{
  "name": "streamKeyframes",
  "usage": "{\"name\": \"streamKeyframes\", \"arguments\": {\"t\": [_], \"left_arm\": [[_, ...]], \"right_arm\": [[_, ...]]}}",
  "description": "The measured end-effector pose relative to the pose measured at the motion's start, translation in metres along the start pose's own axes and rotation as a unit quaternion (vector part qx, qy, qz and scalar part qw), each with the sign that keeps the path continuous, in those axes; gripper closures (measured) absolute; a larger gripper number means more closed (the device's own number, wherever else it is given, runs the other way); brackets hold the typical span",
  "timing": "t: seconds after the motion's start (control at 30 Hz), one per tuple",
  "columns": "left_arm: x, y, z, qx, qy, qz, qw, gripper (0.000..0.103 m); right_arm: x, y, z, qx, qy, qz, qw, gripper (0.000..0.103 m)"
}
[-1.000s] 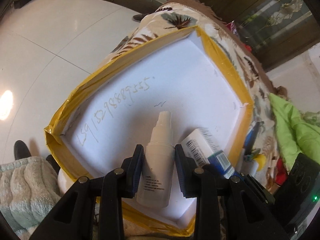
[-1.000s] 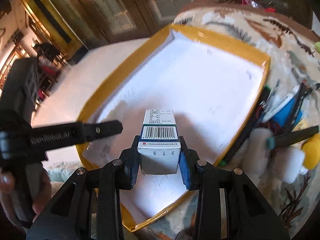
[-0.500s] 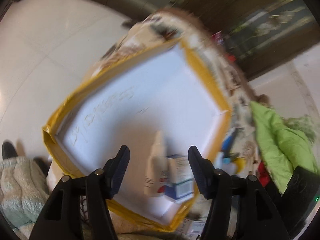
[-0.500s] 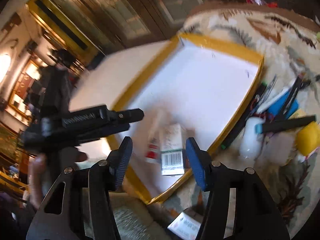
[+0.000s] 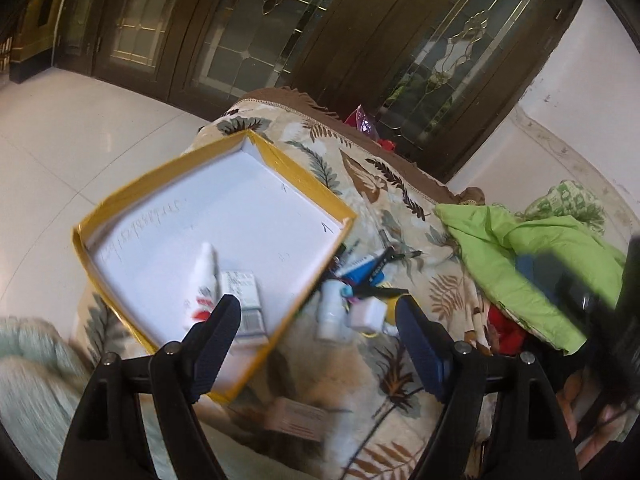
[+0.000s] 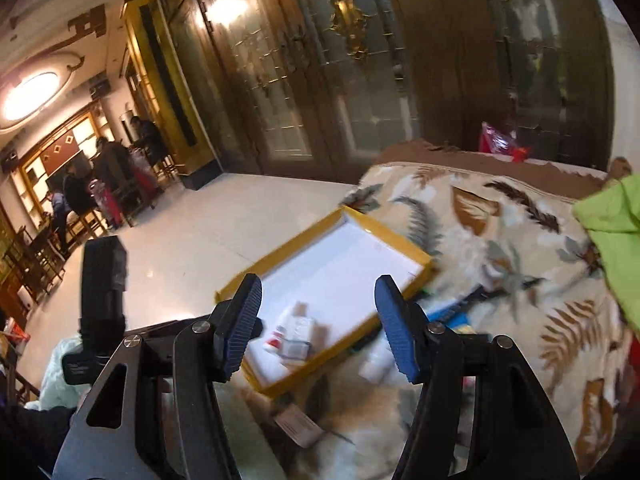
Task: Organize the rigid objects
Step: 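Open both tools to release the bottle and box inside the tray, then grasp the pink-and-white box with the left tool while the right tool grasps the yellow round jar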
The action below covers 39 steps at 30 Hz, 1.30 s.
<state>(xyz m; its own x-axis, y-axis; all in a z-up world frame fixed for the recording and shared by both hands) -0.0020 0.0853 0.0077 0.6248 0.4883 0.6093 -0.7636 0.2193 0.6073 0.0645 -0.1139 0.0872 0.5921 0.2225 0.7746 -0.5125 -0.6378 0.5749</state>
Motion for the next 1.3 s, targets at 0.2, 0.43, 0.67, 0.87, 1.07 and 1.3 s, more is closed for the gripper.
{"name": "streamKeyframes", "arguments": {"t": [0.2,0.43,0.67,0.87,1.07,1.3], "left_arm": [[-0.046,-0.029,0.043,0.033,-0.044,-0.057,0.9969,0.023],[-0.064,-0.063,0.055,0.044,-0.080,-0.120,0.9886,0.023],[-0.071,-0.077,-0.031,0.083,0.076,-0.205,0.9723,0.023],[-0.082,-0.098,-0.010,0.092,0.022,-0.249,0.9639,0.023],[-0.092,-0.116,-0.011,0.106,0.031,-0.265,0.9578,0.026],[-0.086,-0.099,-0.024,0.074,0.065,-0.243,0.9649,0.046]], "right_arm": [[-0.090,0.026,0.081,-0.040,-0.037,-0.068,0.996,0.043],[-0.151,0.025,0.203,-0.055,-0.237,-0.151,0.958,0.043],[-0.135,0.012,0.151,-0.032,-0.117,-0.131,0.984,0.043],[-0.138,0.011,0.147,-0.009,-0.115,-0.125,0.985,0.043],[-0.104,0.018,0.153,-0.009,-0.139,-0.084,0.987,0.043],[-0.051,-0.059,0.129,-0.077,-0.080,-0.151,0.982,0.043]]}}
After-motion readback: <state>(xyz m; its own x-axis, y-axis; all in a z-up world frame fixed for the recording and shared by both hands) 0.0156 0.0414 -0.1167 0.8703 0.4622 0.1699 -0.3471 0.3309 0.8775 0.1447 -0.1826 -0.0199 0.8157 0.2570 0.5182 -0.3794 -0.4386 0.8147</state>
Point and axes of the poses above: each gripper's, at about its wrist camera, not at the fingertips, and y roughly against the way its jaws point, z to its right, x to its top, the point moved 1 cm from there along -y, roughly the way its jaws point, and after that the axes turned 5 degrees about -x, right-handed, at the moved point
